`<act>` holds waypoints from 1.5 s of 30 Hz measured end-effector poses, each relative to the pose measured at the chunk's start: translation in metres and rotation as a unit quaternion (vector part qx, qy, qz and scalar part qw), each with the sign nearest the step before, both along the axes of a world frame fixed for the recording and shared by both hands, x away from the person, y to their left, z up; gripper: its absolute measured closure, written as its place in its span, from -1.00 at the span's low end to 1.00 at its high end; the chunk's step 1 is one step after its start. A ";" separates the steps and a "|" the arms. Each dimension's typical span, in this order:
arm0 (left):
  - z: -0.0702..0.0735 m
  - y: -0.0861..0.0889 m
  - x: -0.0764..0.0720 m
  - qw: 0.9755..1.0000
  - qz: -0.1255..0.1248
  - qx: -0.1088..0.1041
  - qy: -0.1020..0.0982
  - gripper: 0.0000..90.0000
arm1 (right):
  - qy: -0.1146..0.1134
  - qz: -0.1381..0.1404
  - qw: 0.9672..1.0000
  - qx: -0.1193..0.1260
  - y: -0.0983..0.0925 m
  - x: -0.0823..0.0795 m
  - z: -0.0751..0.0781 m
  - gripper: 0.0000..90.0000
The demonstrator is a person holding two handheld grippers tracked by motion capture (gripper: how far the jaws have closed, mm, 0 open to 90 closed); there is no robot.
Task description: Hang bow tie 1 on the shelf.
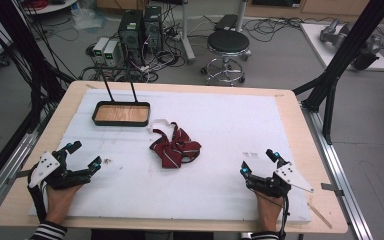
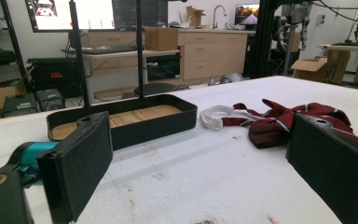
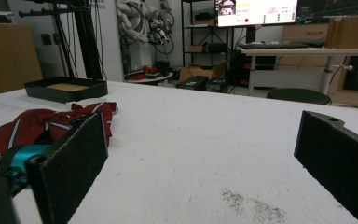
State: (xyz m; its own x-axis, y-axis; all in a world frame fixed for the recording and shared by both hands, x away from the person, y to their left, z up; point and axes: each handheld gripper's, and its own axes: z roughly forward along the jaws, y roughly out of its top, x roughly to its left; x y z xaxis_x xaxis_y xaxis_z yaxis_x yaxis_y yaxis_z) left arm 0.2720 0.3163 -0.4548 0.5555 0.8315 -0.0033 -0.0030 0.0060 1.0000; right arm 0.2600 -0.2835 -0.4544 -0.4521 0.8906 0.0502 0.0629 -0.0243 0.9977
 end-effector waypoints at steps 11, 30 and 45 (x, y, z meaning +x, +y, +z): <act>0.000 0.001 0.000 1.000 0.001 -0.006 -0.003 -0.83 | 0.002 -0.002 1.000 -0.002 0.000 0.001 0.000 -0.96; 0.002 0.004 0.004 0.999 -0.010 -0.027 0.022 -0.83 | 0.002 -0.004 1.000 -0.001 0.000 0.000 0.000 -0.96; 0.055 -0.013 0.025 0.998 -0.051 0.025 0.030 -0.83 | 0.003 -0.004 1.000 0.003 0.000 0.000 0.000 -0.96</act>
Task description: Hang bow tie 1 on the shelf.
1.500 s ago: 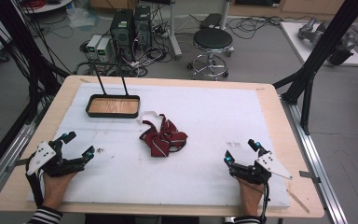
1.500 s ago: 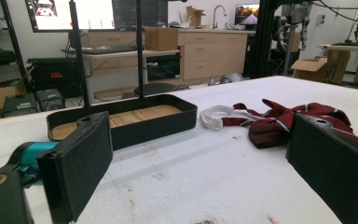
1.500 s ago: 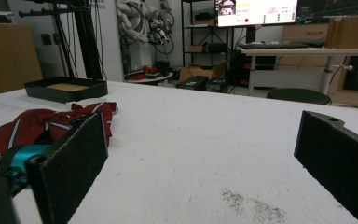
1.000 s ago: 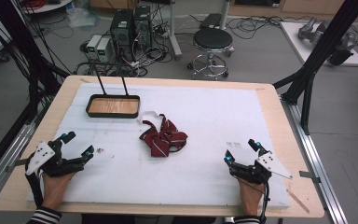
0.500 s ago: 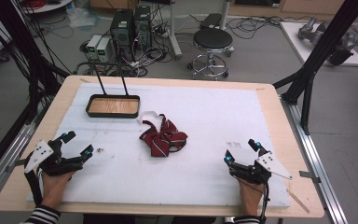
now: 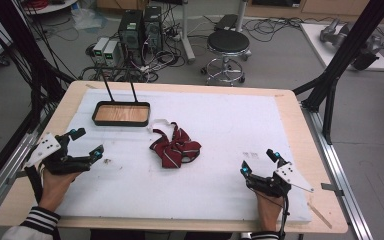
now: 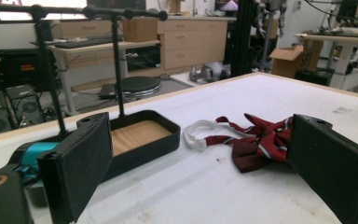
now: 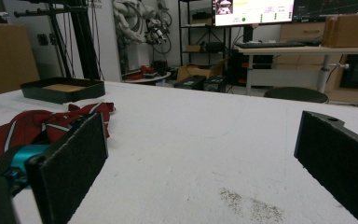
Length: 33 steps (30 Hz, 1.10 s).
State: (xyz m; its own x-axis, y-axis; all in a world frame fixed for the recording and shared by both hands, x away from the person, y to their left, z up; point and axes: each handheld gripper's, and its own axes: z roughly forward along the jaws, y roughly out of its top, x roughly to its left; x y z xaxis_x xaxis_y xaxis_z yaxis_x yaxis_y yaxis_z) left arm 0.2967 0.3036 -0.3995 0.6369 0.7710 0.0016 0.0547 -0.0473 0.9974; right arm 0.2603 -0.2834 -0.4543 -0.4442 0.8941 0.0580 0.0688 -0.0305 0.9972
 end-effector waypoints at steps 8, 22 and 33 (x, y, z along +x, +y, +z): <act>0.027 -0.014 0.014 0.999 -0.026 0.044 0.019 -0.83 | -0.001 0.000 1.000 -0.001 -0.001 0.000 0.000 -0.96; 0.058 -0.054 0.041 0.989 -0.067 0.124 0.047 -0.82 | -0.001 0.000 1.000 -0.001 -0.001 0.000 0.000 -0.96; 0.068 -0.089 0.066 0.976 -0.098 0.178 0.082 -0.82 | 0.000 -0.002 1.000 0.003 -0.001 0.000 0.000 -0.96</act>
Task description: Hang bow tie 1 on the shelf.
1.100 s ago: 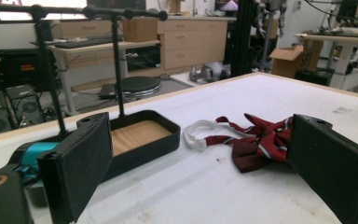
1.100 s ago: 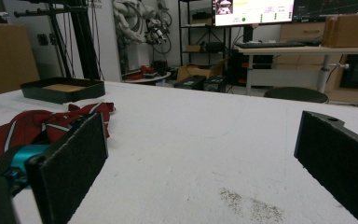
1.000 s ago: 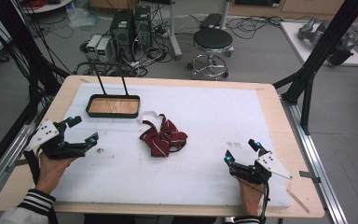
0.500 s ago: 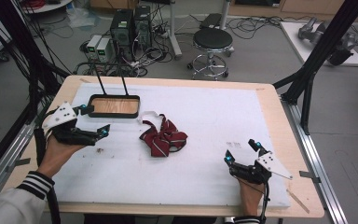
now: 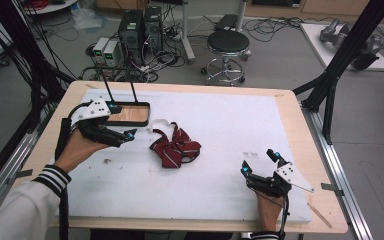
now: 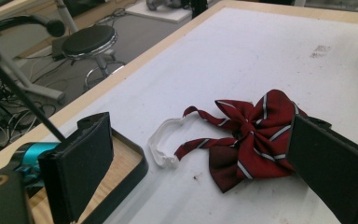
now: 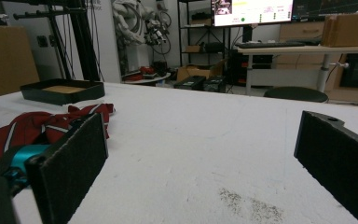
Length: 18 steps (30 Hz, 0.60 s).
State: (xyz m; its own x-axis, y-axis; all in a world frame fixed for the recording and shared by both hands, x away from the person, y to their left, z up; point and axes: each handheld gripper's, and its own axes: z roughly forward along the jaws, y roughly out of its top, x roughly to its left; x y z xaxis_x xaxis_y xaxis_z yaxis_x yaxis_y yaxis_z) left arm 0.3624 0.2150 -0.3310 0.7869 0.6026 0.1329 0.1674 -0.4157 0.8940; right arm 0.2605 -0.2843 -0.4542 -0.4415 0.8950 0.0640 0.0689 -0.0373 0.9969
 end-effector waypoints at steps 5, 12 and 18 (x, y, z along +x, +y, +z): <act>0.002 -0.017 0.006 1.000 -0.007 0.018 0.009 -0.81 | 0.001 -0.001 1.000 0.001 0.000 0.000 0.000 -0.96; 0.000 -0.043 0.018 0.999 -0.014 0.035 0.029 -0.80 | 0.001 0.000 1.000 0.002 0.000 0.000 0.000 -0.96; -0.006 -0.059 0.029 0.996 -0.016 0.059 0.060 -0.80 | -0.001 -0.002 1.000 0.001 -0.001 0.000 0.000 -0.96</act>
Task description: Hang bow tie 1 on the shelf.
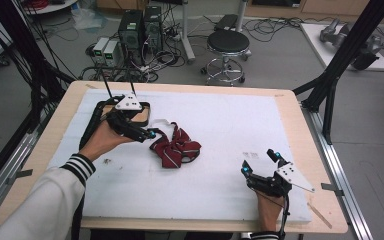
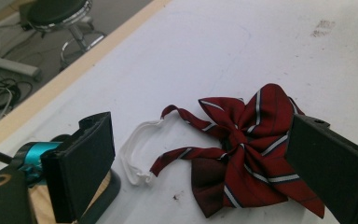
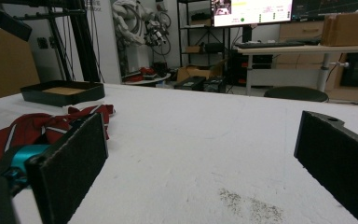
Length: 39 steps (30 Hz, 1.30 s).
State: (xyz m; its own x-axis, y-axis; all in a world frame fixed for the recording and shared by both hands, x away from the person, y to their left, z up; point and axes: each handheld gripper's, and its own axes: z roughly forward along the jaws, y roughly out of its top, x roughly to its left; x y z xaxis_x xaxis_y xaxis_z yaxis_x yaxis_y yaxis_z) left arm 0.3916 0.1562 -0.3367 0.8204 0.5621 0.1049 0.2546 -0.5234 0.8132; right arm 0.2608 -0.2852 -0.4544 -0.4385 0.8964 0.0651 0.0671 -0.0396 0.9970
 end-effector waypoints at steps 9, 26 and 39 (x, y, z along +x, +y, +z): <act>-0.010 -0.024 0.009 0.998 -0.019 0.037 0.039 -0.80 | 0.000 0.000 1.000 0.003 0.000 0.000 0.000 -0.96; -0.031 -0.058 0.025 0.987 -0.019 0.100 0.122 -0.80 | 0.002 -0.002 1.000 0.005 0.000 0.000 0.000 -0.96; -0.040 -0.080 0.033 0.974 -0.010 0.147 0.173 -0.70 | 0.000 -0.001 1.000 0.006 -0.001 -0.001 0.000 -0.96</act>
State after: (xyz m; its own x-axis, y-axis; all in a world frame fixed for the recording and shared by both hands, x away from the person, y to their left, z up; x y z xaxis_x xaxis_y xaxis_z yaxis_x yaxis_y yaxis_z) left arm 0.4246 0.0760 -0.3763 0.8457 0.5330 -0.0269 0.4745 -0.7280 0.4948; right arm 0.2601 -0.2859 -0.4546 -0.4374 0.8960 0.0763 0.0675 -0.0519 0.9964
